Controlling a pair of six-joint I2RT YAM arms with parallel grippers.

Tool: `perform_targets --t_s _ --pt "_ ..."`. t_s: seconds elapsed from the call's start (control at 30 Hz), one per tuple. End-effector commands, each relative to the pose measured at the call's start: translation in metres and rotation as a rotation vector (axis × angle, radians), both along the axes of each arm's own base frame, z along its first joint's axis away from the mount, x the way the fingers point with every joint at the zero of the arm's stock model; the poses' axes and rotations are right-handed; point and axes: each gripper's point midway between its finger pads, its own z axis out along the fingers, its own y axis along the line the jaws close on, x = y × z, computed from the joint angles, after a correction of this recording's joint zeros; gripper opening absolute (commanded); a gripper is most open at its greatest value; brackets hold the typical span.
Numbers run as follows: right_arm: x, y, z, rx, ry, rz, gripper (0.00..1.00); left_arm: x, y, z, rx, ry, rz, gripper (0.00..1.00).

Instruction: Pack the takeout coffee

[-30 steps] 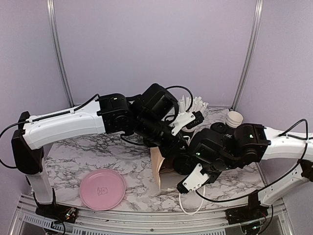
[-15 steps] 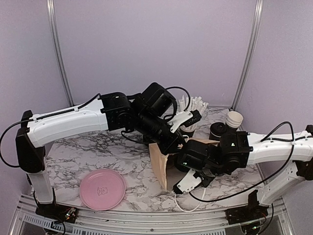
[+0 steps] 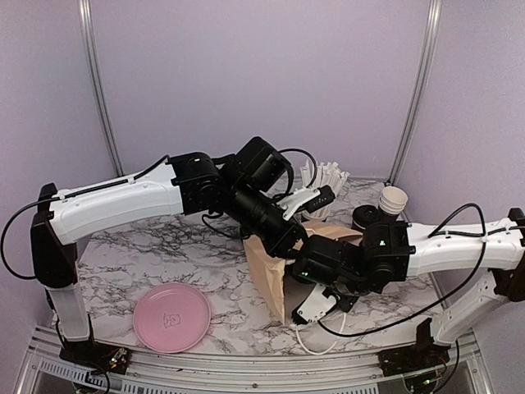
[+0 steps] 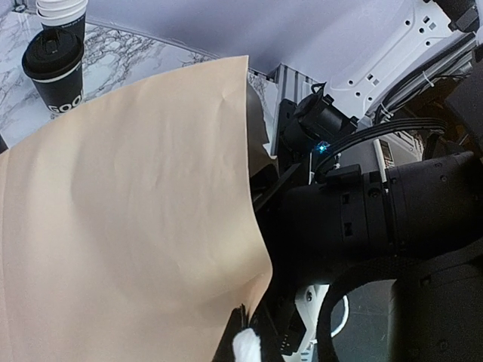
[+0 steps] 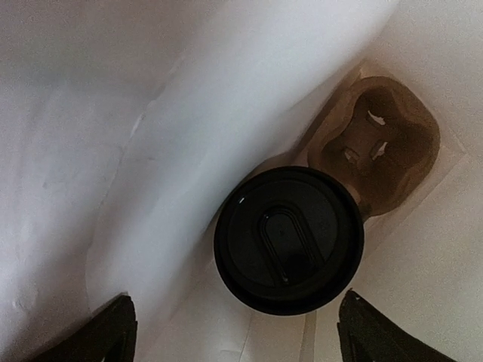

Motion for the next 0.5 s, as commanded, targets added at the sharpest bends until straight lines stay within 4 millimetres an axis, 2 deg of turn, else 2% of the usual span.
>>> perform_targets --t_s 0.0,0.2,0.33,0.47 --pt "0.025 0.037 0.030 0.182 -0.110 -0.045 0.86 -0.035 -0.008 -0.012 0.009 0.121 -0.117 0.00" --pt "0.021 0.035 0.043 0.213 -0.070 -0.103 0.60 -0.029 -0.004 -0.006 -0.001 0.101 -0.099 0.00" --pt "0.002 0.027 0.045 0.224 0.017 -0.104 0.56 -0.024 -0.003 0.007 -0.022 0.102 -0.076 0.00" --pt "-0.025 0.029 0.064 0.279 0.138 -0.064 0.56 -0.020 0.000 0.019 -0.037 0.129 -0.052 0.00"
